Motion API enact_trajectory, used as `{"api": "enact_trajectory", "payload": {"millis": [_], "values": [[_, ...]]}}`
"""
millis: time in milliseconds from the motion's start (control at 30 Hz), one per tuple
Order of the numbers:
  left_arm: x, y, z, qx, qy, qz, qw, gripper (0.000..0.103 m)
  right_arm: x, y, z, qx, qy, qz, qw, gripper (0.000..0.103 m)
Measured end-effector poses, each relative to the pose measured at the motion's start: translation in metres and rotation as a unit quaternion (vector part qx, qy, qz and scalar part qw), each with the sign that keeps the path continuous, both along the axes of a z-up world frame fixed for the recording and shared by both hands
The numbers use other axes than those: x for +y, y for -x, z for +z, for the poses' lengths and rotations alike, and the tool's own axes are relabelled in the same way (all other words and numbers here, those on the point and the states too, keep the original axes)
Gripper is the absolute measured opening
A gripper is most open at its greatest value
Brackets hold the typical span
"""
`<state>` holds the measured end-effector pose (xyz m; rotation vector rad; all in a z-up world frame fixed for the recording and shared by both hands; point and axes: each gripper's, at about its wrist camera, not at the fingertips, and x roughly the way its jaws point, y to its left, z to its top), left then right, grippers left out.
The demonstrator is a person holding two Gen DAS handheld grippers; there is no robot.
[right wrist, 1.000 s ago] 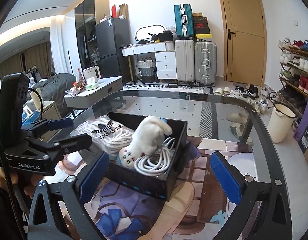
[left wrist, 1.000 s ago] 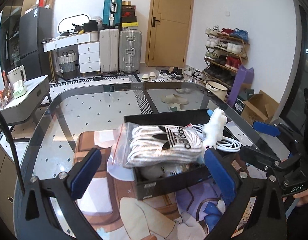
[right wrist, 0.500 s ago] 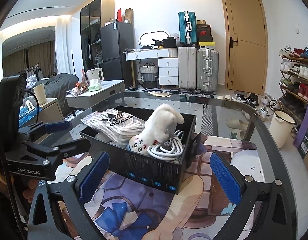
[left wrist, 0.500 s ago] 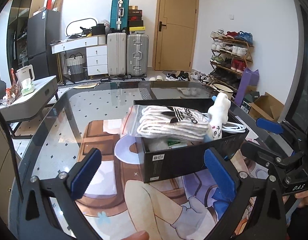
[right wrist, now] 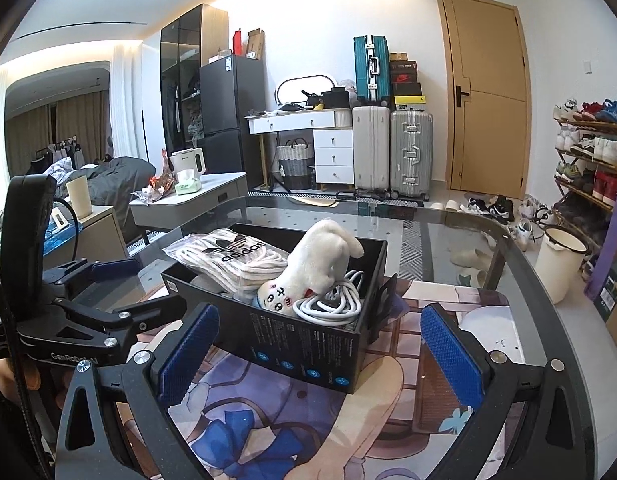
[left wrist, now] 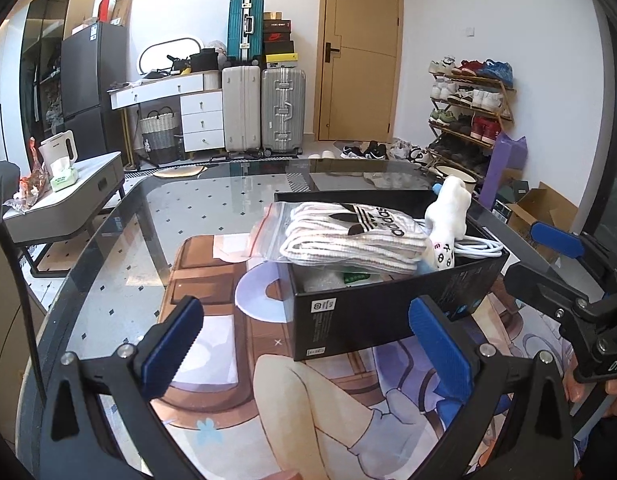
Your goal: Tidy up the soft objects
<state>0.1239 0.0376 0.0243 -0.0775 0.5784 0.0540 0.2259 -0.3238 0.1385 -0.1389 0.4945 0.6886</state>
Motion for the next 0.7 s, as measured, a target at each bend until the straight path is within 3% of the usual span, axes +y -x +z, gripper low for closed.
{"api": "enact_trajectory", "payload": {"millis": [700], "values": [[0.0055,0.0043,0.0,-0.014,0.016,-0.006,0.9998,0.103,0.0019,0.004,0.0016,-0.013,0.005,0.004,1.0,0.102]]}}
